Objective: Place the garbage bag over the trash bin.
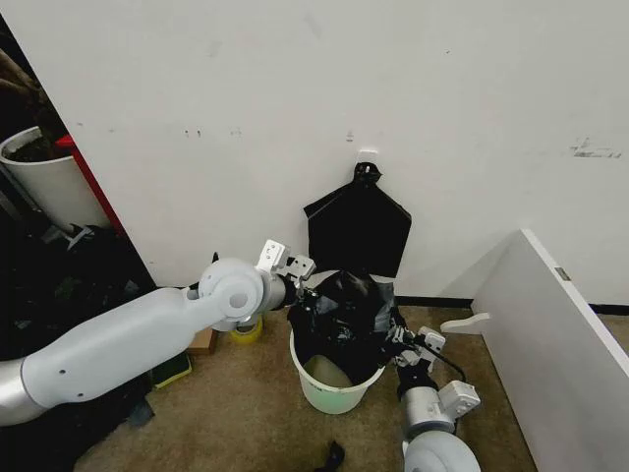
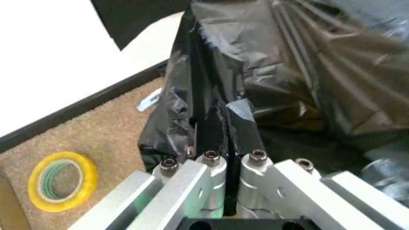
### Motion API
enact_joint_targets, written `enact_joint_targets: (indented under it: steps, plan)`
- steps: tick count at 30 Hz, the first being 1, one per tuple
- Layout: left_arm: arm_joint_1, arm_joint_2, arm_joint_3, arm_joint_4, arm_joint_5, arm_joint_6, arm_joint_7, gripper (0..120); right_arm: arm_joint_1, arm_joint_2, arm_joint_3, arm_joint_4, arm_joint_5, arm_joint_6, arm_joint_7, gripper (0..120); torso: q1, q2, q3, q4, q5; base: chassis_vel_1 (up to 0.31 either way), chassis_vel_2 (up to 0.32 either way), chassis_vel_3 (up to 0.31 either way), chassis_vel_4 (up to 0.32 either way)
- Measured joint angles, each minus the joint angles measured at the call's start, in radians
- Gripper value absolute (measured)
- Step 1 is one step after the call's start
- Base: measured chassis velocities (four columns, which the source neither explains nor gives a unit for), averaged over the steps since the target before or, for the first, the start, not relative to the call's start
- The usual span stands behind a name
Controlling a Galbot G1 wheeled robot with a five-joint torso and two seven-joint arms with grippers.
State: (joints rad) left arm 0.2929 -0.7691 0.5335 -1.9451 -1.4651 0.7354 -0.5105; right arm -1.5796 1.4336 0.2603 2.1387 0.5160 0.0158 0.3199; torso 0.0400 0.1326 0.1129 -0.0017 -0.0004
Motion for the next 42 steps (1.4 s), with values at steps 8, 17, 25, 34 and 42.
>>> enact_joint_targets:
  steps: [8, 17, 25, 34, 42]
  plan:
    - [0.186, -0.006, -0.119, -0.050, 0.336, -0.229, 0.131, 0, -0.017, 0.013, 0.041, 0.019, 0.026, 0.007, -0.003, 0, 0.000, 0.000, 0.000, -0.0003, -0.0001, 0.000, 0.000, 0.000, 0.000]
    - [0.488, -0.048, -0.334, -0.072, 0.523, -0.481, 0.191, 0, -0.049, 0.030, 0.042, 0.009, 0.033, 0.008, 0.002, 0, 0.000, 0.000, 0.000, 0.0003, 0.0000, 0.000, 0.000, 0.000, 0.000]
    - [0.741, -0.189, -0.453, -0.008, 0.661, -0.634, 0.234, 0, -0.073, 0.036, 0.051, 0.006, 0.019, 0.008, 0.017, 0, 0.000, 0.000, 0.000, 0.0002, 0.0000, 0.000, 0.000, 0.000, 0.000]
    - [0.841, -0.398, -0.458, 0.067, 0.745, -0.678, 0.255, 0, -0.128, 0.036, 0.061, -0.016, -0.021, 0.034, 0.018, 0, 0.000, 0.000, 0.000, -0.0004, 0.0000, 0.000, 0.000, 0.000, 0.000]
    - [1.007, -0.319, -0.547, -0.015, 0.779, -0.699, 0.239, 0, -0.166, 0.032, 0.022, -0.041, -0.079, 0.057, 0.019, 0, 0.000, 0.000, 0.000, 0.0005, 0.0000, 0.000, 0.000, 0.000, 0.000]
